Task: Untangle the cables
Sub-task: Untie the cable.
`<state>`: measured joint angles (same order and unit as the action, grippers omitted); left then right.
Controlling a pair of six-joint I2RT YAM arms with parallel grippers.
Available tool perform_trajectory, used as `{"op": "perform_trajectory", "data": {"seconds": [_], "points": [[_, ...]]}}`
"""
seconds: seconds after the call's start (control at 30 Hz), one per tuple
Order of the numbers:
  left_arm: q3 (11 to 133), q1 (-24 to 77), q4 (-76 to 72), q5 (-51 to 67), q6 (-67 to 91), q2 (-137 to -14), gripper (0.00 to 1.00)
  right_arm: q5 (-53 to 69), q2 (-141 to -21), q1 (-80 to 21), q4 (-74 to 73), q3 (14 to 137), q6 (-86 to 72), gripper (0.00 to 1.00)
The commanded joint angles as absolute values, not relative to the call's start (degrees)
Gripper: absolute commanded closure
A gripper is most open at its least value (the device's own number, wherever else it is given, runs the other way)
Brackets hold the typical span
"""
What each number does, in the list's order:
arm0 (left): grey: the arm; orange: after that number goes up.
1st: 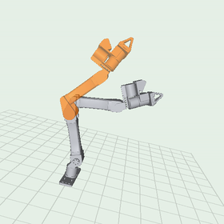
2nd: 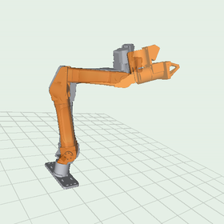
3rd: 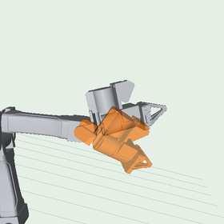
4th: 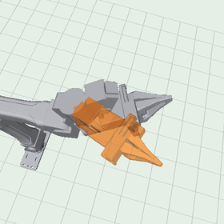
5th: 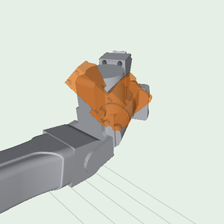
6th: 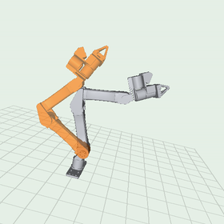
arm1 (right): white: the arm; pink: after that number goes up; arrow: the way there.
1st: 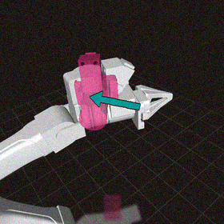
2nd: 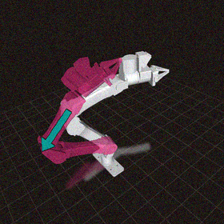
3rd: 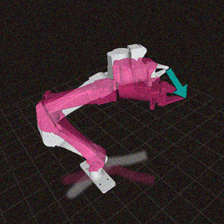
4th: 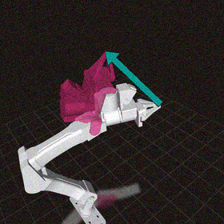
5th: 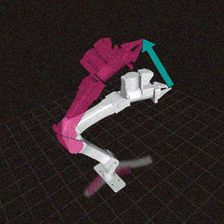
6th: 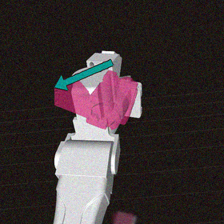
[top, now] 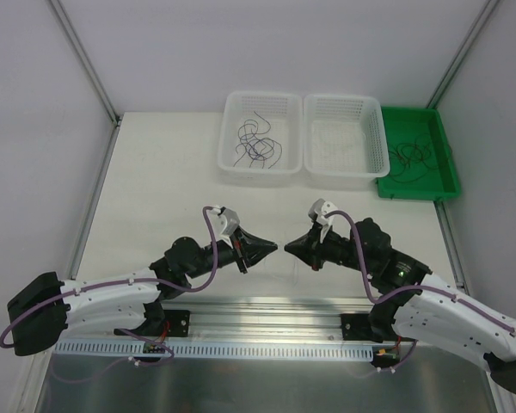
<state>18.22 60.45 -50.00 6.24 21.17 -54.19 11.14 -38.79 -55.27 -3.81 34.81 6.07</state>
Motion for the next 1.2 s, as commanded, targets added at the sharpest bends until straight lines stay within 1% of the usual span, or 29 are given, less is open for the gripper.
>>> {"op": "perform_trajectory", "data": {"seconds": [0.0, 0.13, 0.23, 0.67, 1.17], "points": [[19.9, 60.9, -49.7, 9.8, 18.9, -52.4, 1.00, 11.3, -39.2, -55.5, -4.8, 37.2, 8.7, 0.99], [23.7, 60.9, -40.9, 13.4, 17.4, -52.5, 1.00, 10.5, -39.5, -55.5, -9.0, 39.2, 11.3, 0.99], [25.8, 60.9, -37.0, 14.9, 16.6, -53.3, 1.00, 10.6, -39.6, -55.5, -10.3, 40.5, 12.6, 0.99], [30.3, 60.9, -32.5, 16.6, 16.7, -57.7, 1.00, 15.6, -41.7, -55.6, -11.6, 42.2, 13.8, 0.99], [30.8, 60.9, -32.3, 11.4, 16.3, -55.8, 1.00, 19.5, -45.7, -57.6, -13.3, 44.0, 15.2, 0.99]]}}
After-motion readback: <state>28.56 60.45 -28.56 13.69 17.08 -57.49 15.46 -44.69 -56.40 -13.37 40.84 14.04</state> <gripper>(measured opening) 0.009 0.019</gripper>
